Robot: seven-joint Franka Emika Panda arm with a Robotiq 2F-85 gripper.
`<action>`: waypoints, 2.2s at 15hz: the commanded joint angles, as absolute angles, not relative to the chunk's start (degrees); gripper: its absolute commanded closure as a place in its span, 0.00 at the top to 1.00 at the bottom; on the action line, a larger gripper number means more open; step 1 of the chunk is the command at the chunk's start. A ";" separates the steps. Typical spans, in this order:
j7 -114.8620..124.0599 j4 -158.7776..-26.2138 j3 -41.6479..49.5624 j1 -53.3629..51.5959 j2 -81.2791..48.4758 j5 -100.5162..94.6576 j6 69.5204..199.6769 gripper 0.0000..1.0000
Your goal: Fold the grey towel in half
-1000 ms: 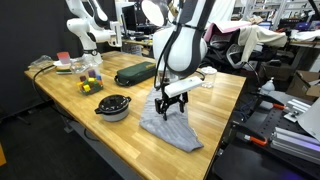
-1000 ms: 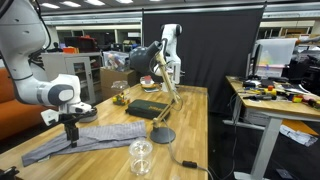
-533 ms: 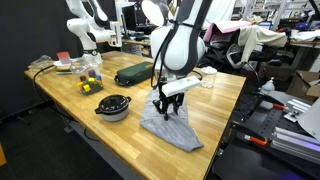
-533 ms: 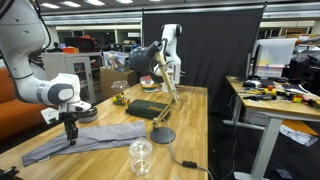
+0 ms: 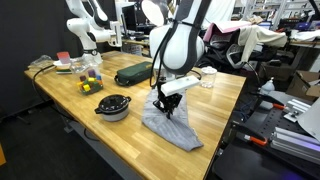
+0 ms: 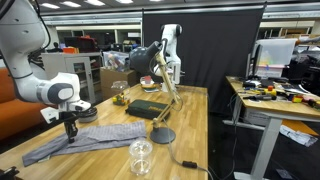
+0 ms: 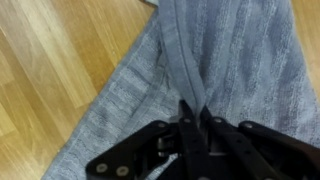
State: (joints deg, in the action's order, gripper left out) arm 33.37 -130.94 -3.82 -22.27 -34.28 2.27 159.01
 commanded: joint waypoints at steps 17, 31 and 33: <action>27.75 -138.14 -3.54 -23.61 -24.04 -1.05 155.75 0.06; 26.13 -136.91 -4.44 -22.66 -24.83 -0.09 154.53 1.00; 26.11 -136.94 -4.48 -22.43 -24.90 0.06 154.04 1.00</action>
